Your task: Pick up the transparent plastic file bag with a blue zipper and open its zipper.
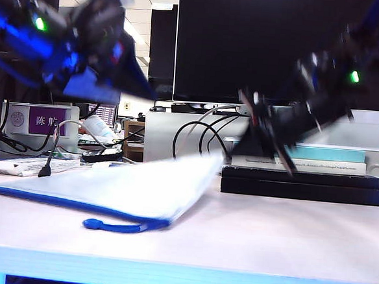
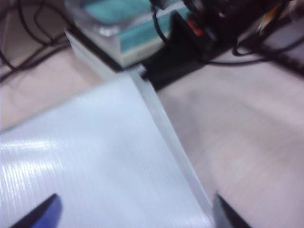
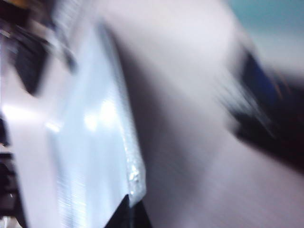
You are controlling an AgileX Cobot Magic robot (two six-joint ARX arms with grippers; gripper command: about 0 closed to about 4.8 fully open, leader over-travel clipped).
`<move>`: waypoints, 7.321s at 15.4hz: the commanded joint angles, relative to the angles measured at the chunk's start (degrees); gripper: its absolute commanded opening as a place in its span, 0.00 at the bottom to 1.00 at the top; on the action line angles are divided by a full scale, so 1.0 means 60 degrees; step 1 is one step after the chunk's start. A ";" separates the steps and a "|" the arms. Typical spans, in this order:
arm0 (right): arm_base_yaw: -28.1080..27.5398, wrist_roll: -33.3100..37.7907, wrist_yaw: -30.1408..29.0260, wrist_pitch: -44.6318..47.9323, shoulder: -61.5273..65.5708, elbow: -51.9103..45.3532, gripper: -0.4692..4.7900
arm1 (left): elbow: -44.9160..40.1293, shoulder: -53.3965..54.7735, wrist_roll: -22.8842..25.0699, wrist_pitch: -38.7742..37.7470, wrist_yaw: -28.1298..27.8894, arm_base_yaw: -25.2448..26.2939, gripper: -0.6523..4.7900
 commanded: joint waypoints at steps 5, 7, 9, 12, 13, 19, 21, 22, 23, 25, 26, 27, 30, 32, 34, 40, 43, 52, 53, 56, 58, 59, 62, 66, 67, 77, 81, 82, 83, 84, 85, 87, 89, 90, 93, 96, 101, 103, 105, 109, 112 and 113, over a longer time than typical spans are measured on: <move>0.0157 0.1279 -0.1107 0.0157 -0.0900 0.1614 0.09 | 0.0026 -0.1424 -0.2073 -0.1286 0.0226 -0.1519 1.00; 0.0393 0.1439 -0.1235 0.0160 -0.1016 0.2084 0.09 | 0.0029 -0.1428 -0.2444 -0.1282 -0.0470 -0.2619 1.00; 0.0681 0.1581 -0.1326 0.0157 -0.1020 0.2463 0.09 | 0.0026 -0.1410 -0.2561 -0.1497 -0.2328 -0.3348 1.00; 0.1035 0.1712 -0.1384 0.0146 -0.1042 0.3013 0.09 | -0.0040 -0.1406 -0.2412 -0.2164 -0.3920 -0.3748 1.00; 0.1147 0.1727 -0.1384 0.0102 -0.1045 0.3082 0.09 | -0.0040 -0.1388 -0.2616 -0.2353 -0.4360 -0.3741 1.00; 0.1213 0.1836 -0.1381 -0.0146 -0.1239 0.3402 0.09 | -0.0390 -0.1362 -0.3275 -0.2637 -0.5238 -0.3745 0.93; 0.1217 0.1843 -0.1377 -0.0219 -0.1355 0.3402 0.09 | -0.0495 -0.1264 -0.3275 -0.2175 -0.5340 -0.3734 0.92; 0.1290 0.1843 -0.1373 -0.0204 -0.1384 0.3402 0.09 | -0.0514 -0.1228 -0.3271 -0.1905 -0.5370 -0.3734 0.92; 0.1304 0.1876 -0.1381 -0.0204 -0.1402 0.3402 0.09 | -0.0514 -0.1151 -0.3271 -0.1676 -0.5373 -0.3734 0.92; 0.1388 0.1898 -0.1388 -0.0237 -0.1483 0.3402 0.09 | -0.0514 -0.0772 -0.3271 -0.1137 -0.5508 -0.3719 0.90; 0.1402 0.1905 -0.1384 -0.0270 -0.1515 0.3402 0.09 | -0.0514 -0.0612 -0.3275 -0.1035 -0.5486 -0.3672 0.88; 0.1453 0.1916 -0.1388 -0.0273 -0.1541 0.3402 0.09 | -0.0514 -0.0382 -0.3275 -0.1013 -0.5475 -0.3672 0.75; 0.1450 0.1916 -0.1534 -0.0302 -0.1599 0.3402 0.09 | -0.0514 -0.0015 -0.3151 -0.1115 -0.5472 -0.3672 0.11; 0.1417 0.1829 -0.1563 -0.0357 -0.1599 0.3402 0.09 | -0.0514 -0.0044 -0.2812 -0.1133 -0.5508 -0.3672 0.11; 0.1359 0.1719 -0.1563 -0.0492 -0.1599 0.3402 0.09 | -0.0514 -0.0124 -0.2758 -0.1260 -0.5508 -0.3672 0.11; 0.0525 -0.0066 -0.1534 -0.1581 -0.1599 0.3399 0.09 | -0.0514 -0.1705 -0.2095 -0.2521 -0.5909 -0.3672 0.11; -0.0062 -0.1191 -0.1530 -0.2528 -0.1599 0.3399 0.27 | -0.0510 -0.3082 -0.1716 -0.2889 -0.6171 -0.3668 0.11; 0.0080 -0.8608 -0.3089 -0.7278 -0.1916 0.3399 0.81 | 0.0047 -0.4699 -0.0281 -0.3912 -0.5213 -0.2936 0.11; 0.0208 -0.9413 -0.2896 -0.7879 -0.1982 0.3399 0.81 | 0.0189 -0.4688 -0.0168 -0.3967 -0.5209 -0.2914 0.11; 0.0739 -1.1151 -0.2728 -0.9562 -0.2135 0.3399 0.81 | 0.1038 -0.4685 0.0736 -0.4156 -0.4860 -0.2798 0.11; 0.1122 -1.1591 -0.2765 -0.9621 -0.2204 0.3399 0.81 | 0.1228 -0.4619 0.0423 -0.4178 -0.3770 -0.2470 0.11; 0.1297 -1.1839 -0.2758 -0.9632 -0.2262 0.3399 0.81 | 0.1239 -0.4601 0.0332 -0.4218 -0.3552 -0.2310 0.11; 0.2127 -1.1996 -0.2601 -0.9555 -0.2412 0.3399 0.81 | 0.1239 -0.4455 0.0062 -0.4255 -0.2178 -0.1628 0.11; 0.3238 -1.1985 -0.1971 -0.9435 -0.2412 0.3399 0.81 | 0.1242 -0.4302 -0.0193 -0.3898 -0.1621 -0.1428 0.11; 0.3544 -1.1974 -0.1497 -0.9373 -0.2412 0.3399 0.81 | 0.1242 -0.4302 -0.0401 -0.3748 -0.1486 -0.1432 0.11; 0.3942 -1.1114 -0.0608 -0.8131 -0.2412 0.3399 0.09 | 0.1242 -0.4302 -0.0688 -0.3279 -0.0721 -0.1446 0.11; 0.3901 -1.0863 -0.0444 -0.8054 -0.2565 0.3417 0.09 | 0.1162 -0.4248 -0.0335 -0.4022 -0.1344 -0.1271 0.11; 0.3901 -1.0863 -0.0423 -0.7989 -0.2699 0.3421 0.09 | 0.1137 -0.4178 -0.0299 -0.4328 -0.1603 -0.1144 0.11; 0.3891 -1.0859 -0.0266 -0.7919 -0.2823 0.3424 0.09 | 0.1137 -0.4065 -0.0270 -0.4459 -0.1574 -0.1064 0.11; 0.3883 -1.0790 -0.0160 -0.7850 -0.2878 0.3428 0.09 | 0.1137 -0.4044 -0.0266 -0.4539 -0.1577 -0.1053 0.11; 0.3810 -1.0652 -0.0084 -0.7814 -0.2969 0.3446 0.09 | 0.1137 -0.3956 -0.0262 -0.4564 -0.1577 -0.1053 0.11; 0.3785 -1.0615 -0.0106 -0.7923 -0.3242 0.3625 0.09 | 0.1133 -0.3537 -0.0142 -0.4648 -0.1614 -0.0947 0.11; 0.3781 -1.0615 -0.0073 -0.7978 -0.3450 0.3657 0.09 | 0.1096 -0.3191 0.0066 -0.4692 -0.1683 -0.0878 0.11; 0.3778 -1.0622 -0.0055 -0.8076 -0.3537 0.3657 0.09 | 0.1060 -0.3100 0.0131 -0.4677 -0.1738 -0.0878 0.11; 0.3745 -1.0735 0.0251 -0.8885 -0.3974 0.3654 0.09 | 0.0900 -0.2506 0.0455 -0.4543 -0.2109 -0.0514 0.11; 0.3632 -1.0765 0.0601 -0.9253 -0.4269 0.3654 0.09 | 0.0845 -0.2339 0.0688 -0.4543 -0.2069 0.0193 0.11; 0.3304 -1.0801 0.1042 -0.9930 -0.5078 0.3654 0.09 | 0.0699 -0.2328 0.0743 -0.4896 -0.2080 0.2291 0.11; 0.3271 -1.0801 0.1177 -1.0072 -0.5289 0.3654 0.09 | 0.0696 -0.2328 0.0739 -0.5446 -0.2160 0.2736 0.11; 0.3264 -1.1143 0.1708 -1.0914 -0.5322 0.3654 0.09 | 0.0696 -0.2237 0.1100 -0.5829 -0.2783 0.2805 0.11; 0.2437 -1.1224 0.2463 -1.2437 -0.5249 0.3636 0.09 | 0.0703 -0.2251 0.0510 -0.5552 -0.1650 0.2805 1.00; 0.2437 -1.1107 0.3410 -1.2659 -0.4972 0.3508 0.09 | 0.0740 -0.2419 -0.0109 -0.5275 0.0179 0.2798 1.00; 0.2437 -1.1111 0.3512 -1.2659 -0.4896 0.3381 0.09 | 0.0740 -0.2430 -0.0317 -0.5085 0.0656 0.2794 1.00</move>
